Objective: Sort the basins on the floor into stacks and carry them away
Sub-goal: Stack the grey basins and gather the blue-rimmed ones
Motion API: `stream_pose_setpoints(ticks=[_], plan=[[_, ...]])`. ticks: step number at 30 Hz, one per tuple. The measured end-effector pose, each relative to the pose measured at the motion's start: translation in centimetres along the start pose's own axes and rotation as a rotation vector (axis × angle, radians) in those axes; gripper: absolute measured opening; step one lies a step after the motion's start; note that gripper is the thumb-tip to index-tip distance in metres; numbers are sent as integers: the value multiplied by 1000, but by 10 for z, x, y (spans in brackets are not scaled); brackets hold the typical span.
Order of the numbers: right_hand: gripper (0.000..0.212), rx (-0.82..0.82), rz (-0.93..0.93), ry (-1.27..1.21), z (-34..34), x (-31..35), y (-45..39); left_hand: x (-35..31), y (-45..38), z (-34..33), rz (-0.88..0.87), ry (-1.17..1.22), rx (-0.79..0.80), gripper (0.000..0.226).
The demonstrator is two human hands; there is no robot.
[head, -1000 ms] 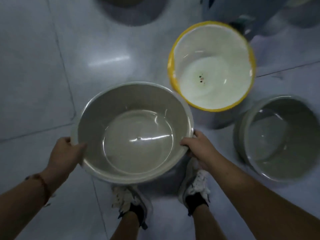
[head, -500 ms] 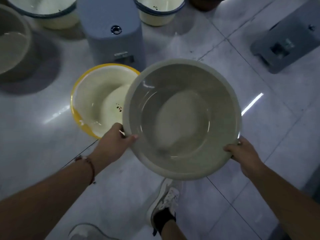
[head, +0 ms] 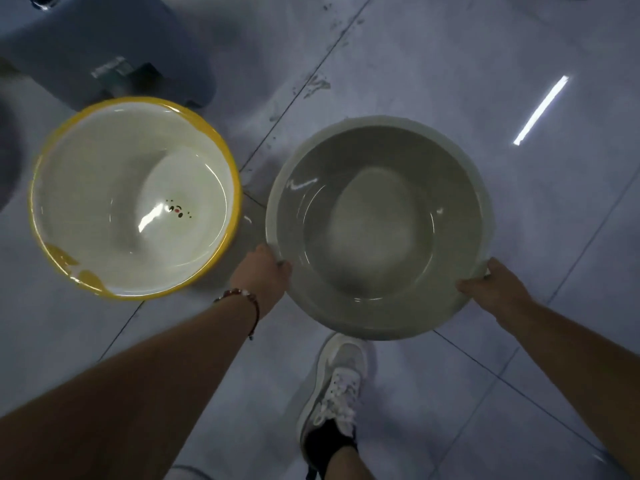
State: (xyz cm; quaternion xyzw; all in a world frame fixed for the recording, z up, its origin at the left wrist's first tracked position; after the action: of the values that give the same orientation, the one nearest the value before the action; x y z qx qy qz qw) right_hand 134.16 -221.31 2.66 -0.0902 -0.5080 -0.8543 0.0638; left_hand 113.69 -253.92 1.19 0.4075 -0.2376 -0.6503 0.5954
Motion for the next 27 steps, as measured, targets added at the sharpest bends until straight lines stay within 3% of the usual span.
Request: stream_pose_setpoints(ticks=[2,6,11,13,19,23,27], plan=[[49,60,-35,31,-7,1,-2,1,-7,-2,-31,-78,67,29],[75,129,-15,117,-9,10,2,13,-10,6,-76,-199,218,34],[77,64,224,479,-1,89,77,-13,53,76,-98,-262,112,64],[74,58,326,599,-4,130,125,-21,90,113,-123,-299,68,75],[84,-51,613,904,-22,239,316,7,229,252,-211,-390,-148,75],[81,-145,812,1001,-58,289,478,64,357,337,-209,-351,-260,76],[81,-119,926,1083,-106,325,623,152,479,404,-113,-334,-353,74]])
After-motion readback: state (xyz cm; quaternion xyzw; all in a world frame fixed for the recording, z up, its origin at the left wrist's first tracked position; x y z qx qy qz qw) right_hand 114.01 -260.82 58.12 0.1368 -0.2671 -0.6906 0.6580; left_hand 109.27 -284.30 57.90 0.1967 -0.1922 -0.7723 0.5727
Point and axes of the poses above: each hand's wrist, its own y-axis away from the middle knuckle, its own z-axis out of the back of the hand, x = y × z, the point moved 4 cm from there along -y, towards the middle knuckle, and after that the axes turned 9 degrees about x, right-handed, at the moved point
